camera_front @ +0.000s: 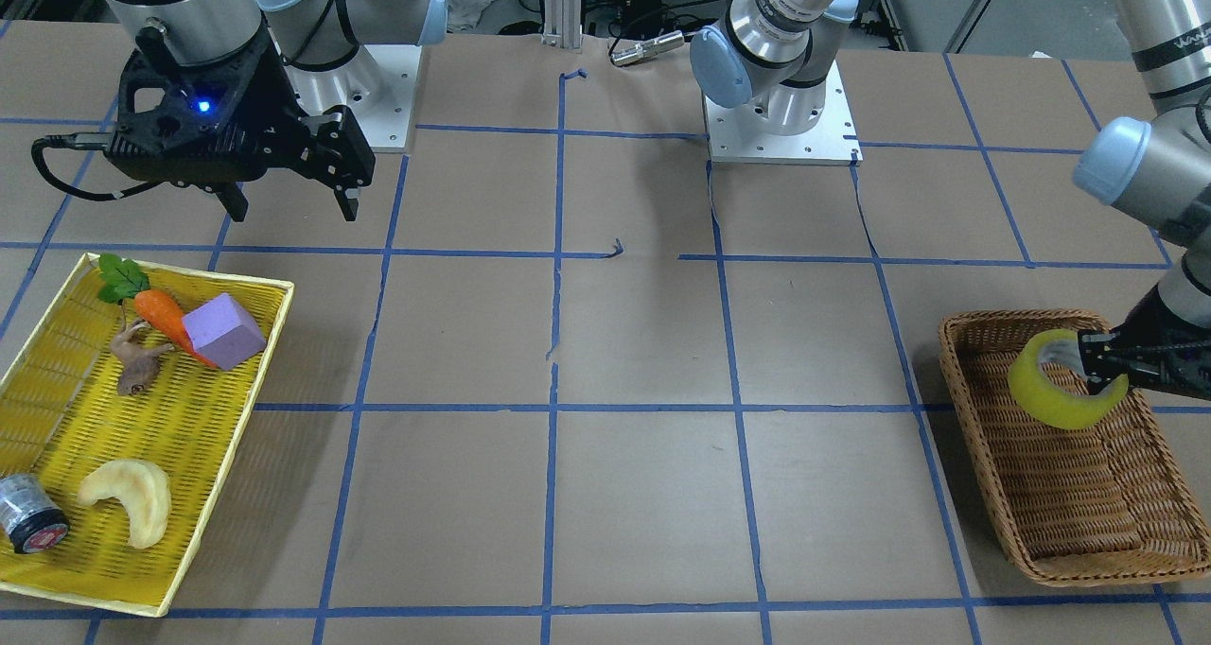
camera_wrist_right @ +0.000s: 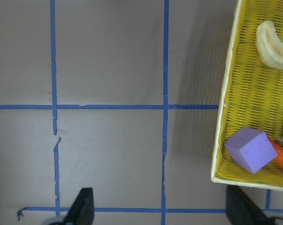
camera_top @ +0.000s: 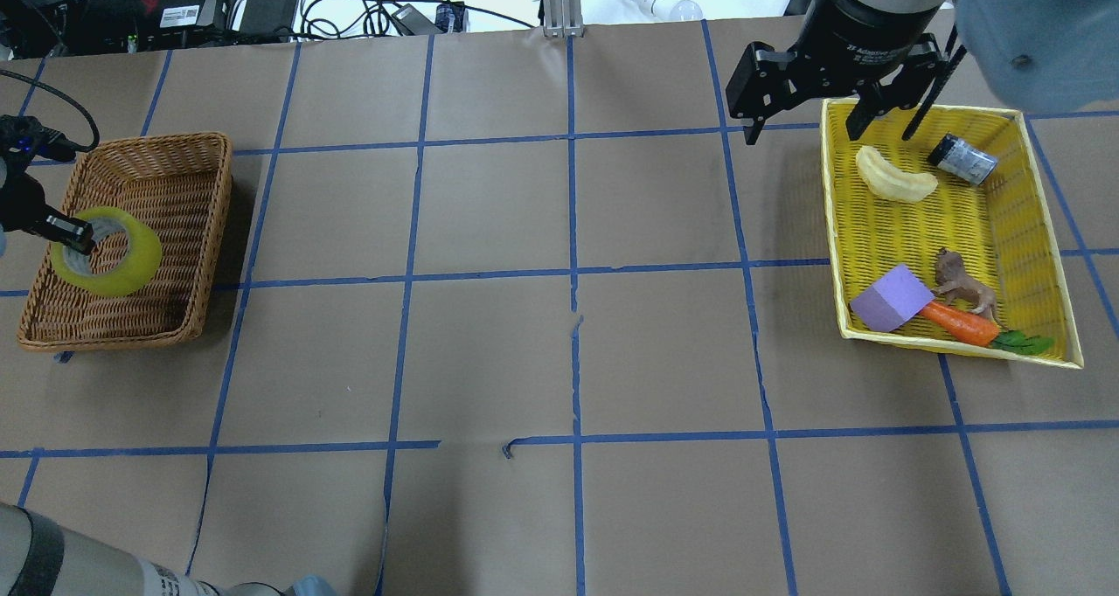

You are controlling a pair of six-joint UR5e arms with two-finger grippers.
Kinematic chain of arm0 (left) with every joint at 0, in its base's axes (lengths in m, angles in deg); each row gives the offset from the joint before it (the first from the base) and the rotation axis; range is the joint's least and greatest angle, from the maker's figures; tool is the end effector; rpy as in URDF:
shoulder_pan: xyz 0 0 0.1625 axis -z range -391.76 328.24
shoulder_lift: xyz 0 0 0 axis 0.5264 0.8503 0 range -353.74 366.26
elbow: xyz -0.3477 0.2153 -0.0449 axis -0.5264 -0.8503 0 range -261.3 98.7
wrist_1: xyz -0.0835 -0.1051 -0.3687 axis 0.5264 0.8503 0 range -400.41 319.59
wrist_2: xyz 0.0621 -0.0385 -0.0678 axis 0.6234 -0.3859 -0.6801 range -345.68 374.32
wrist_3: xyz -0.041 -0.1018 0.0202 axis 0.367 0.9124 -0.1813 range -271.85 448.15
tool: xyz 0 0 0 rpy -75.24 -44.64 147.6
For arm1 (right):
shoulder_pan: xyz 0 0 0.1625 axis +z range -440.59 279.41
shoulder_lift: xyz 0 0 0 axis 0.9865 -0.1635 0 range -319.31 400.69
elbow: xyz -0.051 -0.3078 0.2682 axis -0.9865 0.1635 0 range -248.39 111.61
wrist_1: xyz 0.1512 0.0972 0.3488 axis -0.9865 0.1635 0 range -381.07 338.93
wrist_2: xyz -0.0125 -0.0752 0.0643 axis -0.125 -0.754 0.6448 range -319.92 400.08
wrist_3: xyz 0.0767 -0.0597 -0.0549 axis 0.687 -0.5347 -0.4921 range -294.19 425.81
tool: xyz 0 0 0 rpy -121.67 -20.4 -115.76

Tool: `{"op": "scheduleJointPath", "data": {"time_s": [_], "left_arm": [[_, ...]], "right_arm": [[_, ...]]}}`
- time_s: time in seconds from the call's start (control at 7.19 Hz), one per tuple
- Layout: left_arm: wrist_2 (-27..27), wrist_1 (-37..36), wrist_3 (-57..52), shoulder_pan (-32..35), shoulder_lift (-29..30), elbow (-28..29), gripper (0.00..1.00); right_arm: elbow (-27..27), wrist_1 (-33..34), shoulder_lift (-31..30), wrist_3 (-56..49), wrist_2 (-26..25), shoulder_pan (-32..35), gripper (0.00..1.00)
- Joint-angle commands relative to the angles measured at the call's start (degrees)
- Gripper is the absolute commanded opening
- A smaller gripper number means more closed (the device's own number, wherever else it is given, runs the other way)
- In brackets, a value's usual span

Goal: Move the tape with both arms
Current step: 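Lower the tape roll into the wicker basket and open the left gripper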

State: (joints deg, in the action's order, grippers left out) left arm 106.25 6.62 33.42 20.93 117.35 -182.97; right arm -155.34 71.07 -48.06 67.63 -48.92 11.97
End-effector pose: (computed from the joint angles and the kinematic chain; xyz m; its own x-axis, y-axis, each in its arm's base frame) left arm 0.2463 -0.5368 0.2546 -0.9439 0.2865 -0.1639 0.3016 0.9505 -0.0753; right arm 0.1568 -0.4786 0.4809 -0.9997 -0.0142 -0.0196 -0.0128 0.9976 -0.0681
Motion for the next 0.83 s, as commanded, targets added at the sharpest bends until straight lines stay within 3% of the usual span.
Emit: {"op": "scheduleJointPath", "data": {"time_s": [0.0, 0.14, 0.42, 0.7], "left_arm": [[-3.08, -1.93, 0.24, -0.31, 2.29, 0.42, 0.84], [-3.34, -4.03, -0.11, -0.14, 1.69, 0.85, 1.0], [-2.11, -3.53, 1.9, 2.75, -1.12, 4.18, 1.0], [-2.46, 10.99, 19.31, 10.71, -6.03, 8.83, 1.0]], "right_arm": [[-0.15, 0.05, -0.03, 0.11, 0.05, 0.16, 1.0], [0.02, -0.04, -0.11, 0.02, 0.05, 0.08, 1.0], [0.46, -0.12, -0.11, 0.11, 0.14, -0.1, 1.0], [0.55, -0.12, -0.11, -0.15, 0.14, -0.01, 1.0]]}}
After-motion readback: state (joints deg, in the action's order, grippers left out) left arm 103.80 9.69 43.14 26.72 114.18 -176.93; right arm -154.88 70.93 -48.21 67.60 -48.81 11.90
